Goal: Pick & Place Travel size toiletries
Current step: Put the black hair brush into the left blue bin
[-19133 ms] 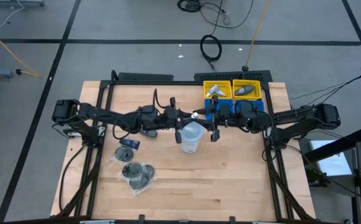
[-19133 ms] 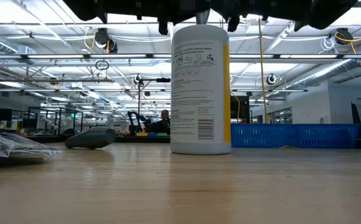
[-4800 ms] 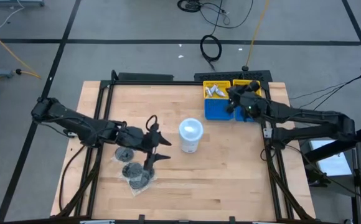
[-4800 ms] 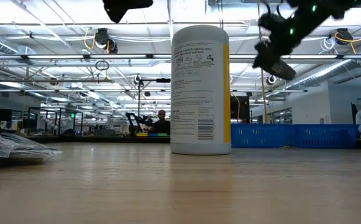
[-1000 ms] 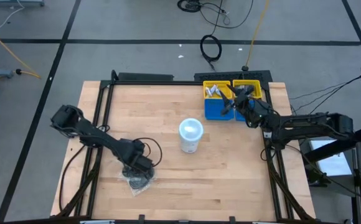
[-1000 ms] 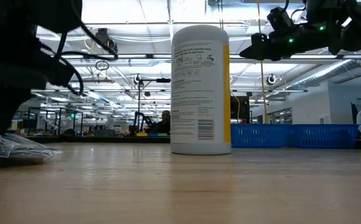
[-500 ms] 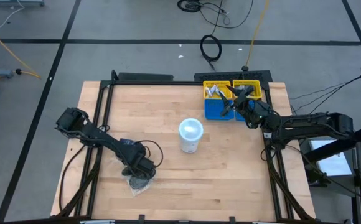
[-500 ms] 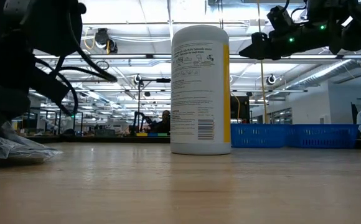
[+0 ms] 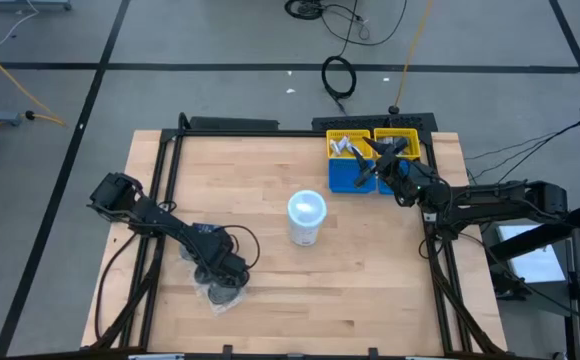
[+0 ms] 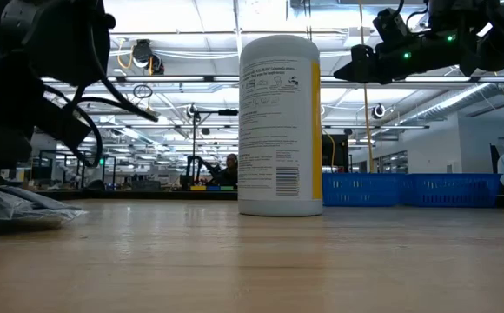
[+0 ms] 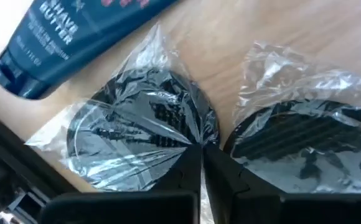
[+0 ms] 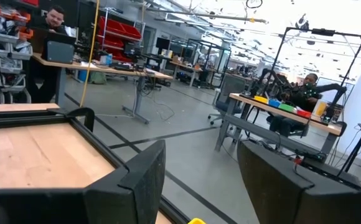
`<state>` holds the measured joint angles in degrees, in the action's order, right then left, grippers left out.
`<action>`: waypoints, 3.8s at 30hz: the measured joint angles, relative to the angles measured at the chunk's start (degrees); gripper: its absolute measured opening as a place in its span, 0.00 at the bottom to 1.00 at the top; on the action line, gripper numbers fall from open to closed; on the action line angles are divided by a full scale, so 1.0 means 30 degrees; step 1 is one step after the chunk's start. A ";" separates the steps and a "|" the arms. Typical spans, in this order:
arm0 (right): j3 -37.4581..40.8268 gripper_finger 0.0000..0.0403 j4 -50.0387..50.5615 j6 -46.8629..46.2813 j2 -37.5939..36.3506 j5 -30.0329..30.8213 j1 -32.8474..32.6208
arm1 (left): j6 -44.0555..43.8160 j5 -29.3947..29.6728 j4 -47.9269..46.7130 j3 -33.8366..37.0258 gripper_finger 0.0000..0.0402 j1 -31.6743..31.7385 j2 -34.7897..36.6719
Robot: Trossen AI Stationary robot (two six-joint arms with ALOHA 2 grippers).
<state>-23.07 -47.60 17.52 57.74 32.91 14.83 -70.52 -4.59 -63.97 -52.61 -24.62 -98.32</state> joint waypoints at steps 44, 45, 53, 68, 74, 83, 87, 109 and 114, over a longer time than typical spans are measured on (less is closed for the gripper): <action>0.0007 0.48 0.0234 -0.1086 0.0007 -0.0093 0.0015 | 0.9195 1.8734 -0.3378 -1.3817 0.00 -0.1184 0.1182; 0.0007 0.48 0.0238 -0.1120 0.0007 -0.0318 0.0026 | 1.0155 1.8720 -0.2553 -1.3817 0.00 -0.1166 0.1278; 0.0007 0.48 -0.0415 -0.2263 0.0007 -0.5836 0.0022 | 1.8386 1.6231 0.3816 -1.3818 0.00 -0.0223 0.1800; 0.0015 0.48 -0.1562 -0.3141 0.0007 -1.4361 -0.0003 | 2.4871 0.3823 0.9683 -1.3817 0.00 0.3578 0.1800; 0.0015 0.48 -0.1911 -0.3135 0.0007 -1.6068 -0.0726 | 2.4976 -0.0345 1.0672 -1.3817 0.00 0.5461 0.1800; 0.0013 0.48 -0.2796 -0.3120 0.0007 -1.6052 -0.2469 | 2.4917 -0.4457 1.2861 -1.3306 0.00 0.7362 0.1574; 0.0015 0.48 -0.2974 -0.3120 0.0015 -1.6064 -0.3125 | 2.4903 -0.5445 1.3426 -1.3221 0.00 0.7758 0.0959; 0.0007 0.33 -0.3017 -0.3047 0.0015 -1.6079 -0.5027 | 2.4976 -0.7032 1.5806 -1.3220 0.00 0.8349 0.0063; 0.0015 0.16 -0.2895 -0.2975 0.0015 -1.6105 -0.5020 | 2.4968 -0.7064 1.5850 -1.3249 0.00 0.8410 -0.0156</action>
<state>-23.03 -56.28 8.60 57.78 -15.41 -0.23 4.38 -25.78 -16.42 -92.36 0.61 -98.79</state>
